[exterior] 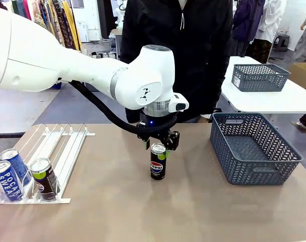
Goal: Retrieve and store the cans from the dispenser.
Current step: Pick up one can from the Automatic Can Dispenser and place it in the middle of the table.
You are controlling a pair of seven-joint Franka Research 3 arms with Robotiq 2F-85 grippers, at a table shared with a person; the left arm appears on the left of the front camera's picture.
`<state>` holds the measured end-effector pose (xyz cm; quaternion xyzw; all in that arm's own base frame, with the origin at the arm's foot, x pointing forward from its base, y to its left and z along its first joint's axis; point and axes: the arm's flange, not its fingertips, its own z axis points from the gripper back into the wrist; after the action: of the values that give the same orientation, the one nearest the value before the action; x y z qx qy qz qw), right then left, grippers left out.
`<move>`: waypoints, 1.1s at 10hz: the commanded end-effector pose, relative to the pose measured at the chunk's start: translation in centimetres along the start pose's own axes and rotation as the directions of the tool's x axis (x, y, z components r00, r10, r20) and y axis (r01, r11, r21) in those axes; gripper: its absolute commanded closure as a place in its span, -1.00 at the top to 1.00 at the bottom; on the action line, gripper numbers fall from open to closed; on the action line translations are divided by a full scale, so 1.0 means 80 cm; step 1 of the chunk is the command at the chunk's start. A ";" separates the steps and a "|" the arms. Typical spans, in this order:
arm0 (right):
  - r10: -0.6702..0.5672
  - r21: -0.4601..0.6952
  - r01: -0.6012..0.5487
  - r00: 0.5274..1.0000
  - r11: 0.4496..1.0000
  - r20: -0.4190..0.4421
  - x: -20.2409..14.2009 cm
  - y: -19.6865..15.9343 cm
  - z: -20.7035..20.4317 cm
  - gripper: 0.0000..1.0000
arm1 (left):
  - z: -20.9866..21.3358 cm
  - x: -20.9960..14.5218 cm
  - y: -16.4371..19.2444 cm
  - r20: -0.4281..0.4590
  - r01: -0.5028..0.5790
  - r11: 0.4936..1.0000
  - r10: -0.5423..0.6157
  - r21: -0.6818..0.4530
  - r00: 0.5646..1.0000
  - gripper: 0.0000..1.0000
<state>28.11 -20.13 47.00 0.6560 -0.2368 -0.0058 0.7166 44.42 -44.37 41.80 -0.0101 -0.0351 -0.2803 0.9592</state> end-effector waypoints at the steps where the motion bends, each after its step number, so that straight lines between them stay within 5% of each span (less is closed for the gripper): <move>1: 0.022 0.012 -0.022 1.000 1.000 0.002 0.002 0.003 0.001 1.00 | 0.001 -0.004 0.000 0.019 -0.024 0.999 0.023 0.040 1.000 1.00; 4: 0.022 0.012 -0.022 1.000 1.000 0.002 0.002 0.003 0.001 1.00 | 0.037 -0.016 0.005 0.084 -0.042 0.998 0.037 0.051 0.996 1.00; 7: 0.022 0.012 -0.022 1.000 1.000 0.002 0.002 0.003 0.001 1.00 | 0.175 -0.069 0.024 0.145 -0.046 0.999 0.046 -0.003 0.988 1.00; 8: 0.022 0.012 -0.022 1.000 1.000 0.002 0.002 0.003 0.001 1.00 | 0.222 -0.096 0.052 0.140 -0.054 0.996 0.063 -0.072 0.988 1.00; 11: 0.022 0.012 -0.022 1.000 1.000 0.002 0.002 0.003 0.001 1.00 | 0.311 -0.229 0.247 0.156 -0.201 0.914 0.270 -0.354 0.950 1.00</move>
<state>28.11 -20.15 46.98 0.6559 -0.2367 -0.0063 0.7168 38.21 -24.23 67.10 -0.1666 -0.0967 -0.1969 0.9613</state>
